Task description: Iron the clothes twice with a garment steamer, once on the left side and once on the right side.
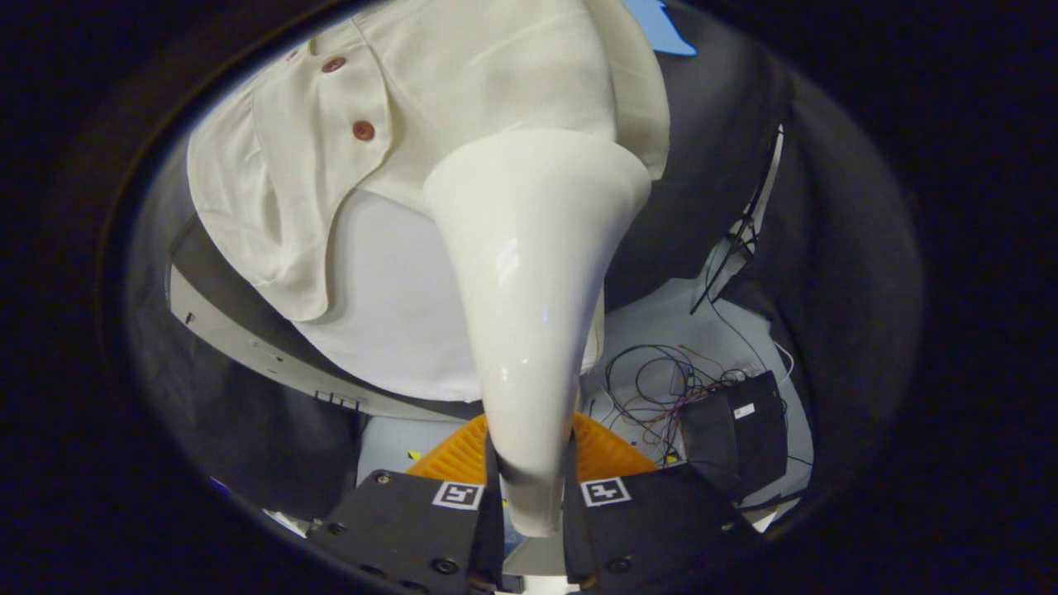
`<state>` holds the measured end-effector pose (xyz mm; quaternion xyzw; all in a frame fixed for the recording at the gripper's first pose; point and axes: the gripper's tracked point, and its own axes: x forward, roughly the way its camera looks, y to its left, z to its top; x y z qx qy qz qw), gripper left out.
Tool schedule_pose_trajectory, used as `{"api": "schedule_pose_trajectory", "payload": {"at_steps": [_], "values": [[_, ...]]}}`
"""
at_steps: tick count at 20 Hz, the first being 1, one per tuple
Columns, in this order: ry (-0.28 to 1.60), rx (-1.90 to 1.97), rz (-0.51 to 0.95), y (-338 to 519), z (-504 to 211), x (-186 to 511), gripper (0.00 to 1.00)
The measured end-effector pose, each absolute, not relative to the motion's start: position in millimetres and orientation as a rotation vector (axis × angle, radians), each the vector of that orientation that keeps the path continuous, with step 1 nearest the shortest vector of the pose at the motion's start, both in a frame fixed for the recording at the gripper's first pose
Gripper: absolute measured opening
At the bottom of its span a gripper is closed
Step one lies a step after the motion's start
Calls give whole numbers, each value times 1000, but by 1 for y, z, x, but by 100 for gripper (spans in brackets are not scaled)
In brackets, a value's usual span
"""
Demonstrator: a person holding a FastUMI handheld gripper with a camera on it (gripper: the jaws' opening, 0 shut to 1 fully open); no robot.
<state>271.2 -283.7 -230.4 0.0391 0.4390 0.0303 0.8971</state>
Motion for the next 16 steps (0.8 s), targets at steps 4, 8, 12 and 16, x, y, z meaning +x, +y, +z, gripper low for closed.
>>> {"api": "schedule_pose_trajectory", "payload": {"at_steps": [4, 8, 12, 16], "values": [[910, 111, 42, -282, -233, 261, 29], [864, 156, 3, -285, -219, 245, 29], [827, 175, -16, -279, -198, 219, 29], [786, 174, -21, -262, -173, 197, 29]]}}
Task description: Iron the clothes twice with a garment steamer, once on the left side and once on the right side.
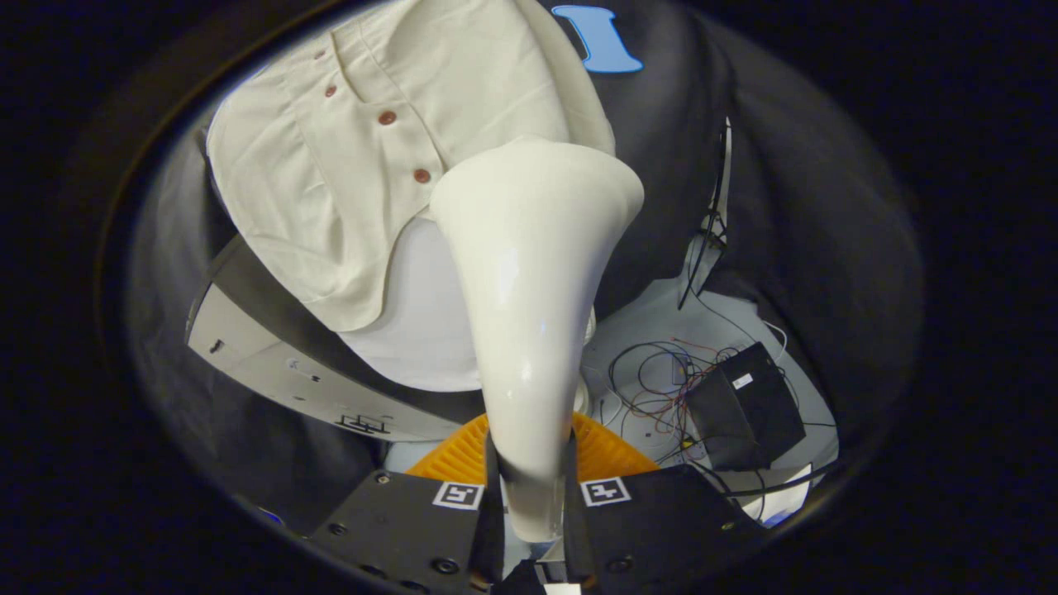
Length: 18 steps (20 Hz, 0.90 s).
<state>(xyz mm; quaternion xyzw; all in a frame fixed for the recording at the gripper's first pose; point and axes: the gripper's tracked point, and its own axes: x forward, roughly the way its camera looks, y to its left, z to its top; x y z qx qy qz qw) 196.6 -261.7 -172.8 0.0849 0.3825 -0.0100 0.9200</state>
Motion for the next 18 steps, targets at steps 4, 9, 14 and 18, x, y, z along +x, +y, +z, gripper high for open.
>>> {"api": "schedule_pose_trajectory", "payload": {"at_steps": [4, 9, 14, 18], "values": [[731, 149, -30, -239, -142, 172, 29], [677, 90, -5, -192, -107, 145, 29], [585, 58, 33, -121, -65, 123, 29], [469, 27, 45, -67, -28, 102, 29]]}}
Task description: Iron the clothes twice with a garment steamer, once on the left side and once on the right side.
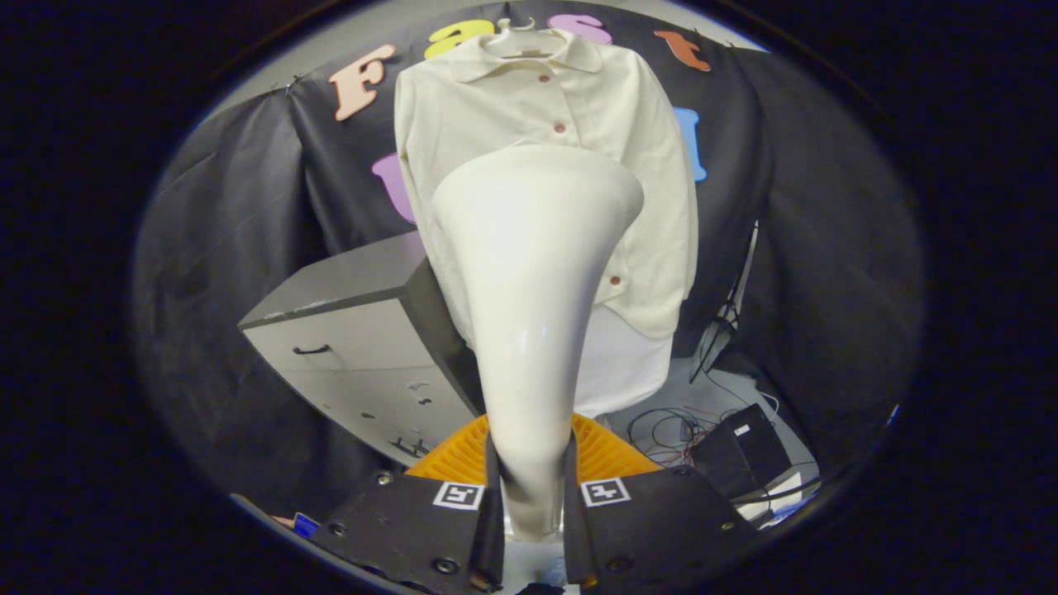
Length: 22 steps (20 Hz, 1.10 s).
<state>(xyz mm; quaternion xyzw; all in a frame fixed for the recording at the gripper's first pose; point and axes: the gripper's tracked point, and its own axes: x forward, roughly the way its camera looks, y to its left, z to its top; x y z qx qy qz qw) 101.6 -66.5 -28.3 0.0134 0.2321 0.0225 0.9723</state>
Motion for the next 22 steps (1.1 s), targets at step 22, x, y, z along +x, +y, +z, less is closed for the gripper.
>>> {"api": "schedule_pose_trajectory", "payload": {"at_steps": [22], "values": [[-2, -25, 36, 35, 68, 3, 28]]}}
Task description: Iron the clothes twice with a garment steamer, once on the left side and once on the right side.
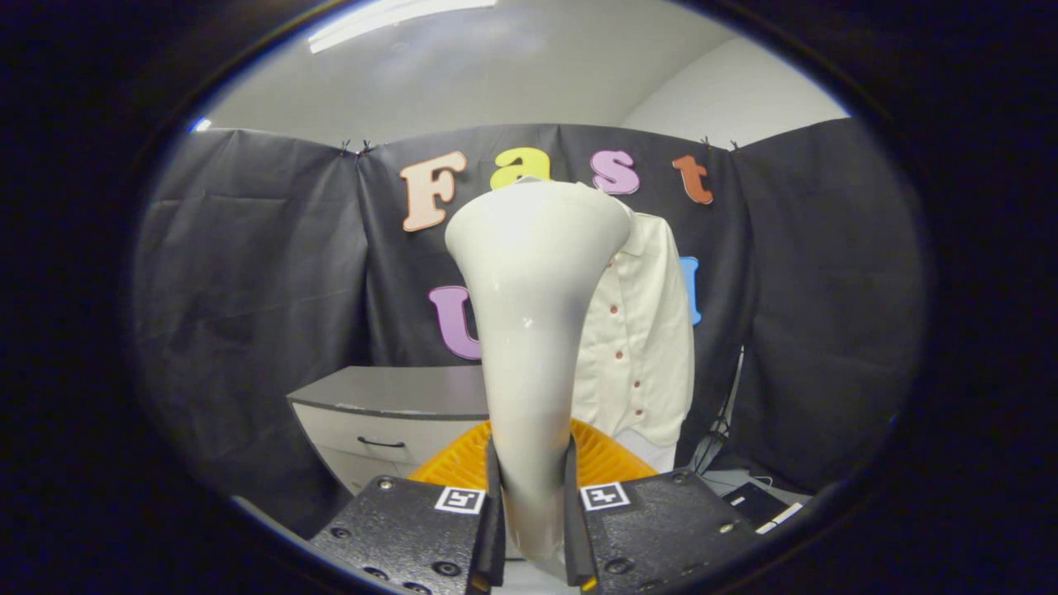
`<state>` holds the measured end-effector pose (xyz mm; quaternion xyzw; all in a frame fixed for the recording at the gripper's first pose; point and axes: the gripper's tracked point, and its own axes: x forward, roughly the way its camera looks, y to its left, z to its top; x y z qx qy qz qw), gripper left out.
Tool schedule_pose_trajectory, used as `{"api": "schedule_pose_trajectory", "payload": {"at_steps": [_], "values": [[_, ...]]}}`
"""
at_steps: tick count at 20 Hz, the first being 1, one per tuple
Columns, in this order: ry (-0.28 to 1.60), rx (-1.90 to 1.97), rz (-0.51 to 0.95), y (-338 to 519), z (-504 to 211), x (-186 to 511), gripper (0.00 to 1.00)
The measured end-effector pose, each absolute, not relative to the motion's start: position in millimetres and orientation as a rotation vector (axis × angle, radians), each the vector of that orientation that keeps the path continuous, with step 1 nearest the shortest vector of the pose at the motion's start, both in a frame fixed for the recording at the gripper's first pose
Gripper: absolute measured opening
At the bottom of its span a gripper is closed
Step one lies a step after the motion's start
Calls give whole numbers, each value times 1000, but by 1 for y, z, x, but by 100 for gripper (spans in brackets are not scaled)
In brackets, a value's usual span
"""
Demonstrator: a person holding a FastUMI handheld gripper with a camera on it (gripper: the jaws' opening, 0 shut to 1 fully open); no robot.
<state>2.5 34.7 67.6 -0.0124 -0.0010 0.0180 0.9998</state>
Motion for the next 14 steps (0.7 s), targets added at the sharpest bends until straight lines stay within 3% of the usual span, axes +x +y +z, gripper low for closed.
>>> {"api": "schedule_pose_trajectory", "payload": {"at_steps": [6, 14], "values": [[50, -4, -16, 38, 16, -16, 28], [2, -11, 7, 58, 32, -23, 28]]}}
